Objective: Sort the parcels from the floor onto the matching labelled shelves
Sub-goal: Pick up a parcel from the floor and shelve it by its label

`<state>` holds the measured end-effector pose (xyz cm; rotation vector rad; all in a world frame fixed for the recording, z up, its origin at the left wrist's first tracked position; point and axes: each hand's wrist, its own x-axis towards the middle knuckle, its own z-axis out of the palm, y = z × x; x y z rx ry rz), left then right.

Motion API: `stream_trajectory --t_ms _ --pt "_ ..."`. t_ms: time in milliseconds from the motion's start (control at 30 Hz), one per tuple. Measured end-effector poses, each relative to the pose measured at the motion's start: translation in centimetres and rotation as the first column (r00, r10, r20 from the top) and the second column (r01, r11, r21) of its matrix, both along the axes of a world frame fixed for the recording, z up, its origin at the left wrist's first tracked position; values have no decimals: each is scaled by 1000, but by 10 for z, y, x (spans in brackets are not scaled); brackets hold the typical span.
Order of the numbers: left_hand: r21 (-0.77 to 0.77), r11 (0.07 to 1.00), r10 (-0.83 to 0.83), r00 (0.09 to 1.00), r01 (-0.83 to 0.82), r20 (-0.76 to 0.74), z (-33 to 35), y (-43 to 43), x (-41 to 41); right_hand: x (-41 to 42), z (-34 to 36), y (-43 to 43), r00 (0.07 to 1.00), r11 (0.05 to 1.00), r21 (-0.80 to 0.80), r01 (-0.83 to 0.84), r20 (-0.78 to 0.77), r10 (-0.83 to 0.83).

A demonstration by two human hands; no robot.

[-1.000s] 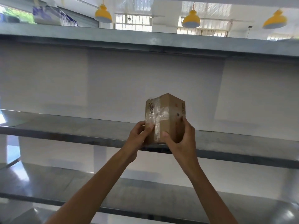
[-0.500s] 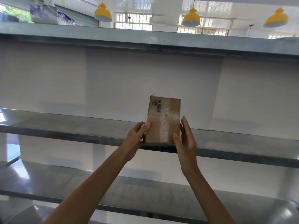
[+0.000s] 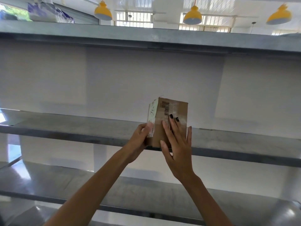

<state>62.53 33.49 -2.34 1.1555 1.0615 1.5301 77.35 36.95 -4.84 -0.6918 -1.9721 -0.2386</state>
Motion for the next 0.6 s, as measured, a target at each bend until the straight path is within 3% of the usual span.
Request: stream_trajectory --t_ms 200,433,500,600 --pt "50 999 -30 966 18 257 -1 1 -7 0 6 4 993 992 -119 -46 -112 33" --pt "133 990 24 989 -44 145 -1 -2 -8 -1 10 2 956 928 -278 -247 -228 186" --pt "155 986 38 992 -57 124 3 -3 -9 0 14 0 926 876 -346 -334 -293 238" --pt "179 982 47 994 -65 103 11 -5 -11 4 21 -5 804 689 -448 -570 -477 356"
